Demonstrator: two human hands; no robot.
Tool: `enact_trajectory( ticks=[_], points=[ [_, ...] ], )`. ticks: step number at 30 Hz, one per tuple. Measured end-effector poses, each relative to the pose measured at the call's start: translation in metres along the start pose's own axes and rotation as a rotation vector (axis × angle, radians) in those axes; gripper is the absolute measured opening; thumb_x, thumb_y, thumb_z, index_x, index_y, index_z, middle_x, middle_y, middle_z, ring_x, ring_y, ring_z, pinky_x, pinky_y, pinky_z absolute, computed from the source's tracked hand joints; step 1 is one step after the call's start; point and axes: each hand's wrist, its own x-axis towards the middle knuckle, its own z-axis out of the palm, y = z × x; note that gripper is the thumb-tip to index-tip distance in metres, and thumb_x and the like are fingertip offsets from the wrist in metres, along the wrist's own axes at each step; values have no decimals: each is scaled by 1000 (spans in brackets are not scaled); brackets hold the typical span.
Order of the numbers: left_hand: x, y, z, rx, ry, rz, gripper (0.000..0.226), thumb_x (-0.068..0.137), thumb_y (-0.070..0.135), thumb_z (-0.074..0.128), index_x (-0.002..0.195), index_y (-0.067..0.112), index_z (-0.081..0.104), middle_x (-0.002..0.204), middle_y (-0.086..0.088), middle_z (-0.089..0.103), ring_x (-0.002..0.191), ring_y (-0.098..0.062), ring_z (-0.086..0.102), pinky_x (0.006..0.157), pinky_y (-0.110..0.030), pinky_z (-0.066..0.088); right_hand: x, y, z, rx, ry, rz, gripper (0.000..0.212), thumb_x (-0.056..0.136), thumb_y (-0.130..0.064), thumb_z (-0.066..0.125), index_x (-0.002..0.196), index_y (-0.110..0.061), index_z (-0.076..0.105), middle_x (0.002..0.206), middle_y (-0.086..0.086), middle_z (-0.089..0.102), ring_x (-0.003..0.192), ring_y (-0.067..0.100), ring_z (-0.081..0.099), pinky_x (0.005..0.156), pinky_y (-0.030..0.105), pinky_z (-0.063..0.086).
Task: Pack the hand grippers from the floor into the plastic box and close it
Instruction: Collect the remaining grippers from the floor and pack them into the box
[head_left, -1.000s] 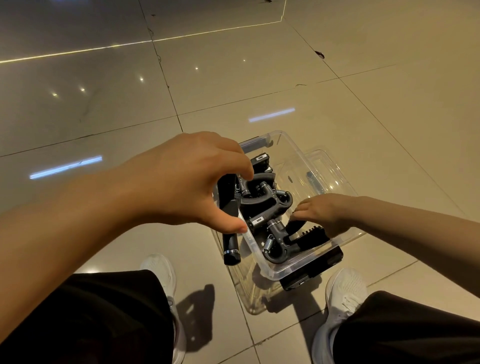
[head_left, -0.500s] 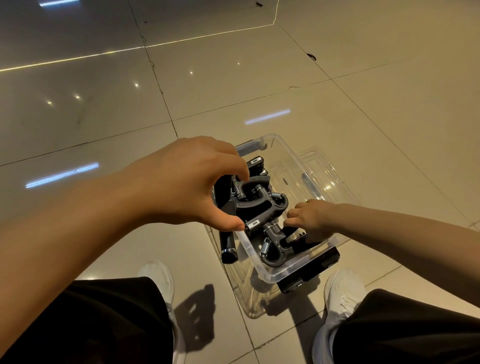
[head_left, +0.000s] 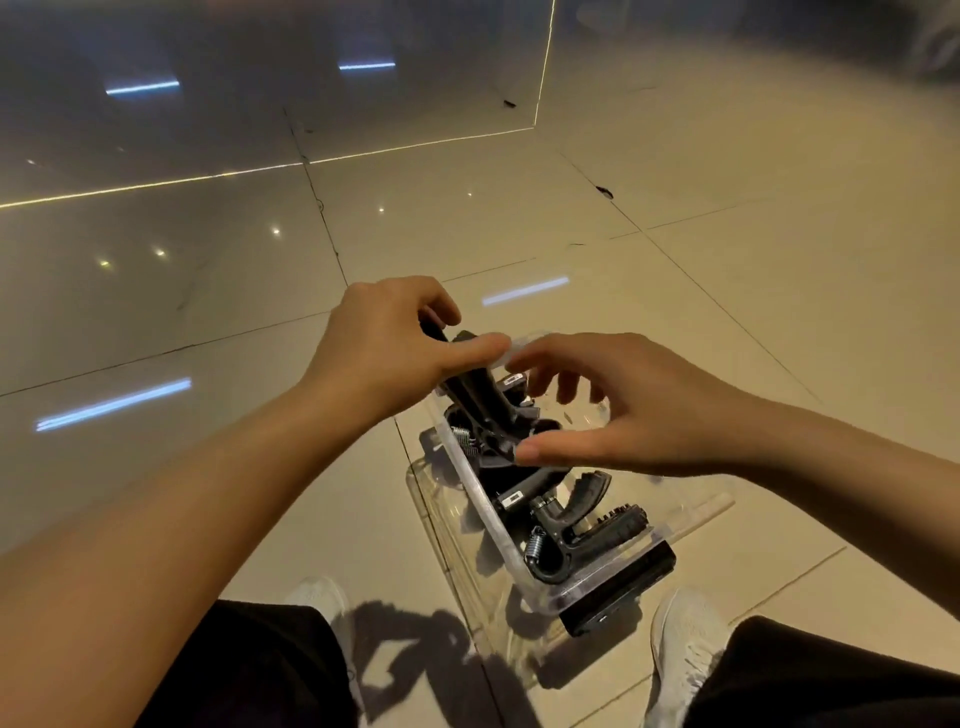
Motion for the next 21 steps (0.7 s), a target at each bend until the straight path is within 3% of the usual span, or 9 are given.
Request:
enact_trajectory(
  ticks=[2,4,8,12,17,19,21],
  points=[
    [1,2,1,-166,-6,-87,54,61,67,59,90,22,62,87,7,63,81,-7,59,71,-27,52,-16,-5,-7,-101,84,56,62,72,-70,54,122,-34,52,99,-23,54,86,-3,51,68,19,42],
    [0,6,1,-307,-15,-140,54,57,68,58,85,22,63,86,4,65,83,-12,62,77,-37,55,-29,-7,-10,-173,168,98,49,74,-59,49,114,-31,57,94,-20,54,82,0,50,71,26,45],
    [-6,15,0,-459,-31,-187,59,52,71,58,84,22,63,87,0,66,85,-18,64,79,-44,55,-48,-13,-13,-186,321,160,35,81,-42,53,111,-26,61,93,-15,58,80,2,52,68,24,46],
    [-16,24,-2,-467,-94,-157,65,56,77,50,88,22,63,90,-2,67,84,-18,65,75,-44,57,-60,-21,-13,-229,428,165,24,86,-29,59,108,-21,63,90,-13,57,77,6,49,66,18,40],
    [-26,31,-5,-664,-83,-208,66,69,68,46,114,20,49,104,-1,60,92,-18,64,87,-39,53,-64,-24,-24,-104,546,209,21,88,-29,57,106,-21,64,92,-9,62,81,6,56,69,19,45],
    [-27,28,-9,-730,-51,-260,64,76,56,54,125,15,47,111,-5,59,92,-17,64,85,-34,54,-60,-22,-27,25,578,237,18,89,-27,58,106,-23,63,94,-11,62,86,3,57,70,14,43],
    [-28,24,-11,-737,-36,-249,52,85,38,59,129,14,47,112,-6,60,93,-16,64,82,-31,55,-55,-20,-27,107,563,244,17,89,-26,59,106,-24,62,97,-9,64,90,5,58,74,17,45]
  ],
)
